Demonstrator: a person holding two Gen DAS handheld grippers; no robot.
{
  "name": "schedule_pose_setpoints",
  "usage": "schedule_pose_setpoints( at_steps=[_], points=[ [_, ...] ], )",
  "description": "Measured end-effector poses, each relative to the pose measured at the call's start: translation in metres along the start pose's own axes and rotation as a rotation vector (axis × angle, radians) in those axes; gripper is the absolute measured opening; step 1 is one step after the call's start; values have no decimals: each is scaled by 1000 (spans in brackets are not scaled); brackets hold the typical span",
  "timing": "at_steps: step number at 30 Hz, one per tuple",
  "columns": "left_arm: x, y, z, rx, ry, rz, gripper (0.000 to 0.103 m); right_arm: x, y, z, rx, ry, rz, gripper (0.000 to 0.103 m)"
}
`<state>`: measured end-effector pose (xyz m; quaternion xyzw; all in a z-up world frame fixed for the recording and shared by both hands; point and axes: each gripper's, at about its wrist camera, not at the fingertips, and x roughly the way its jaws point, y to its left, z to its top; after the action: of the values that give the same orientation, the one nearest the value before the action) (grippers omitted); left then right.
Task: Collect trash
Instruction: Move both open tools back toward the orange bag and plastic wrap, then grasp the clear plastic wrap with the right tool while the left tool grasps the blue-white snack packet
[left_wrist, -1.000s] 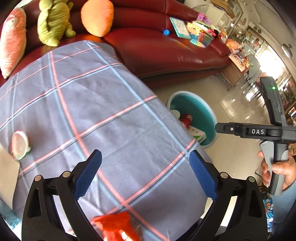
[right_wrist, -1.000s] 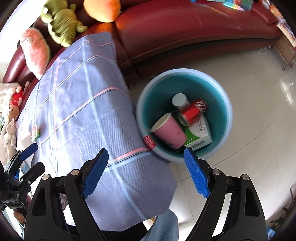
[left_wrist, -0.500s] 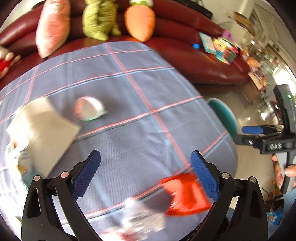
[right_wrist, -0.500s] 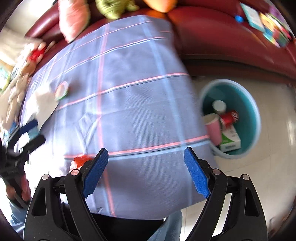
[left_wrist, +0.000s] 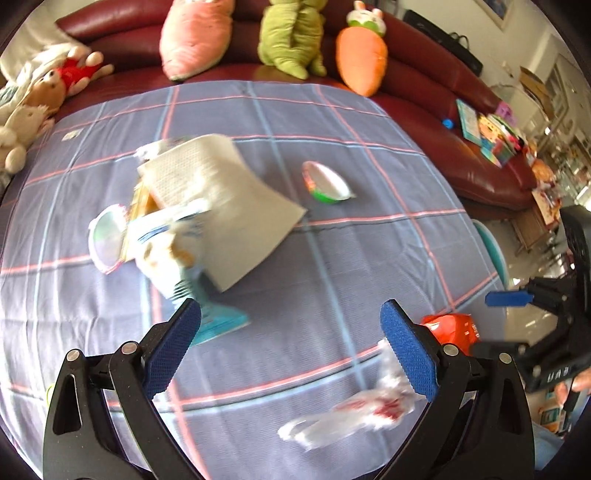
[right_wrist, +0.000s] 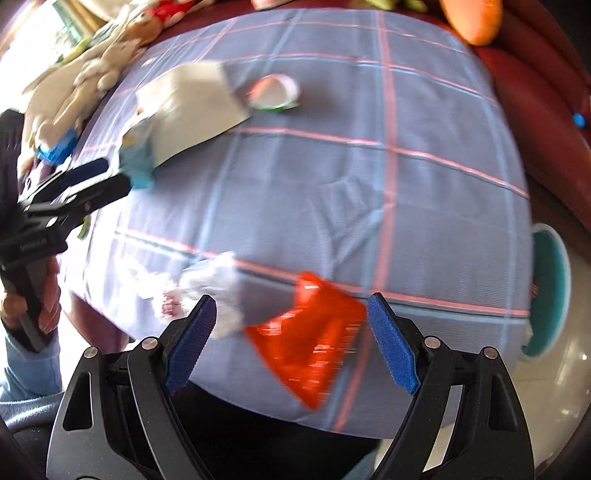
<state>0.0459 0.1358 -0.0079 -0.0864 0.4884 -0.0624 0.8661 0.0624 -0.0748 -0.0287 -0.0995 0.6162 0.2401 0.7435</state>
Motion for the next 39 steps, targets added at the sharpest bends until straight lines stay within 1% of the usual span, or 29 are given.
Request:
schedule_pose_setpoints(
  at_steps=[5,10,15,17,20,21,22,24,25,27,30,33,34,35,36,37,39],
  points=[
    [-5,34,-13,-57,5,20,98,26,45,-1,-100,62,11,80],
    [-7,58,-24,-108,15,37,98,49,72,1,-163,100,5,80],
    [-9,77,-32,-150,26,47,98,69,83,6,-183,120,-2,80],
    [-9,82,-34,-157,29,48,98,76,83,7,-178,129,6,80],
    [-8,85,-32,-163,31,48,98,81,84,7,-181,119,23,80],
    [-7,85,-31,-163,32,49,98,82,85,6,-191,113,28,78],
    [-6,84,-29,-162,33,49,98,83,87,7,-196,111,40,74],
    [-4,82,-25,-160,33,48,98,80,85,4,-189,104,72,51],
    [-3,81,-23,-161,32,49,98,78,85,5,-186,101,79,45],
    [0,79,-18,-167,23,52,98,73,82,7,-169,87,97,37],
    [7,75,-9,-178,6,51,98,57,68,16,-119,36,115,36],
    [13,69,-3,-175,-18,72,97,38,52,27,-63,-21,101,36],
    [15,67,-1,-171,-21,81,95,33,47,29,-46,-33,98,36],
    [18,66,0,-166,-21,87,87,29,40,30,-32,-44,92,36],
    [22,64,2,-161,-14,92,76,23,33,31,-16,-60,80,36],
    [25,63,3,-160,-7,93,72,19,30,33,-6,-69,74,36],
    [31,63,3,-159,3,98,52,15,21,33,23,-84,70,36]
  ],
)
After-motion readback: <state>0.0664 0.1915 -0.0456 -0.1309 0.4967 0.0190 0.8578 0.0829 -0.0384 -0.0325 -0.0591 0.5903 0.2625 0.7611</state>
